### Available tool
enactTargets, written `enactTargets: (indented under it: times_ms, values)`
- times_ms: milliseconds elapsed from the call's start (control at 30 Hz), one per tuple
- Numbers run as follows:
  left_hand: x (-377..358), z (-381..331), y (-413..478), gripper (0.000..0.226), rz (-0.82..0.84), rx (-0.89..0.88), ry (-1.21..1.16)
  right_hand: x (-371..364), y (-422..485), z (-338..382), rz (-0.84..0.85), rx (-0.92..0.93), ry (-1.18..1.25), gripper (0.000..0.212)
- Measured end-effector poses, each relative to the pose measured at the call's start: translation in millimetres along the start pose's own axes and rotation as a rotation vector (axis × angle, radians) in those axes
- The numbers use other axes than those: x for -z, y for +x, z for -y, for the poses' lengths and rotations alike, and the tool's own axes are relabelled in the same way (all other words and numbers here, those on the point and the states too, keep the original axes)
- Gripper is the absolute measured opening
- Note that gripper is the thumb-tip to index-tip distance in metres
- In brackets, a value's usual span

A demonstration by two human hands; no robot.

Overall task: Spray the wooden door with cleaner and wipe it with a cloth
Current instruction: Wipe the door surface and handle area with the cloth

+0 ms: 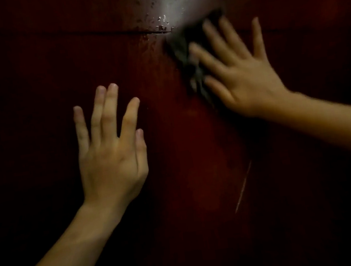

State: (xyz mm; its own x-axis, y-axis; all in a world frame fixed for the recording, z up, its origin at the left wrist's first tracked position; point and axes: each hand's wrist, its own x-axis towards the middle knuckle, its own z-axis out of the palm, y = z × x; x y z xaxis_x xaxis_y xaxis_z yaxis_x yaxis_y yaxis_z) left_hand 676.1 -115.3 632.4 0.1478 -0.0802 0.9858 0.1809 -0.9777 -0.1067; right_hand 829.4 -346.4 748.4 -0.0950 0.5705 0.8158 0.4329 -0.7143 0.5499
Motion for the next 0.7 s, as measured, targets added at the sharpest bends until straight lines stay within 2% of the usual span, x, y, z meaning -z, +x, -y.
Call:
enactTargets:
  times_ms: [100, 167, 233, 333, 367, 400, 467, 600, 633, 700]
  values:
    - [-3, -2, 5, 0.052, -0.028, 0.043, 0.011, 10, 26, -6, 0.003, -0.172, -0.008, 0.06]
    - [-2, 2, 4, 0.051, -0.065, 0.102, 0.003, 1, 16, 26, -0.048, -0.101, 0.025, 0.064]
    - [0, 7, -1, 0.051, -0.076, 0.16, -0.041, -7, -10, 72, -0.071, 0.189, 0.079, 0.065]
    - [1, 9, -2, 0.054, -0.058, 0.181, -0.07, -7, -31, 115, 0.022, 0.716, 0.077, 0.058]
    - [1, 7, 0, 0.054, -0.056, 0.168, -0.064, -6, -27, 112, 0.03, 0.8, 0.068, 0.057]
    - [1, 5, 2, 0.054, -0.059, 0.156, -0.068, -6, -18, 103, 0.015, 0.796, 0.063, 0.057]
    - [1, 1, 12, 0.054, -0.087, 0.137, -0.084, -5, 18, 71, -0.036, 0.584, 0.032, 0.06]
    - [1, -11, 31, 0.054, -0.108, 0.139, -0.082, 19, 94, -15, -0.052, -0.098, 0.061, 0.063]
    - [1, -14, 33, 0.053, -0.116, 0.133, -0.082, 23, 100, -25, -0.038, -0.205, 0.086, 0.063]
    - [0, -18, 35, 0.053, -0.128, 0.117, -0.078, 20, 87, -22, -0.043, -0.209, 0.096, 0.064]
